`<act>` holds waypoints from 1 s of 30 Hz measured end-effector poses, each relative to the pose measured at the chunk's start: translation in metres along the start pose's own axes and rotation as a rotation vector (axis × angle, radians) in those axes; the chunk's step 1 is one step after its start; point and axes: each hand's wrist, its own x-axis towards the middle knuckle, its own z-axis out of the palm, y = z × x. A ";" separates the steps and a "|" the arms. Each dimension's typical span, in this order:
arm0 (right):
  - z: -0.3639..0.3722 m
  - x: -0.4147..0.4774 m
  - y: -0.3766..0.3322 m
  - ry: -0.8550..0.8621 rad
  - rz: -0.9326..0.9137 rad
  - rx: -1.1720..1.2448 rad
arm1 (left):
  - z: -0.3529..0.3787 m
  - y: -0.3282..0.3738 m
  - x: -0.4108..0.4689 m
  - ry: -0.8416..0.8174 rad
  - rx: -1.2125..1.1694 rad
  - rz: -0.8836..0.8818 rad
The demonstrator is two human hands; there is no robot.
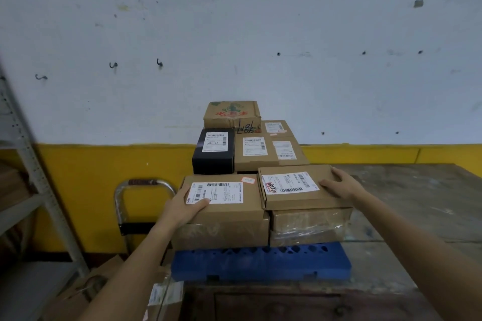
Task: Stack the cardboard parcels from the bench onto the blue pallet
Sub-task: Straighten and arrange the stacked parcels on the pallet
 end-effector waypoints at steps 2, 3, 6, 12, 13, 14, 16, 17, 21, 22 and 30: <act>0.000 -0.001 -0.001 0.005 0.001 -0.011 | 0.001 0.001 0.000 0.003 0.003 -0.002; 0.000 -0.001 -0.001 0.006 -0.001 -0.018 | 0.002 0.000 0.000 0.003 -0.005 0.002; 0.001 -0.004 0.001 0.013 -0.009 -0.045 | 0.002 -0.001 -0.003 0.010 -0.020 0.015; 0.004 -0.006 0.004 0.035 -0.035 -0.149 | 0.003 -0.004 -0.003 0.010 -0.037 0.012; 0.005 -0.006 0.004 0.038 -0.041 -0.177 | 0.004 -0.004 -0.003 0.012 -0.033 0.012; 0.005 -0.005 0.004 0.042 -0.045 -0.201 | 0.004 -0.005 -0.002 0.015 -0.024 0.008; 0.005 -0.004 0.005 0.041 -0.047 -0.244 | 0.004 -0.006 -0.001 0.013 -0.003 -0.007; 0.005 -0.003 0.006 0.038 -0.048 -0.263 | 0.003 -0.007 0.000 0.007 0.004 -0.014; 0.002 -0.003 0.006 0.029 -0.033 -0.355 | 0.000 -0.008 0.005 -0.042 0.062 0.003; -0.001 -0.004 0.004 0.025 -0.026 -0.403 | -0.003 -0.006 0.008 -0.062 0.098 -0.004; -0.007 0.034 -0.051 0.081 -0.173 -0.443 | -0.037 0.043 0.071 0.221 0.203 0.034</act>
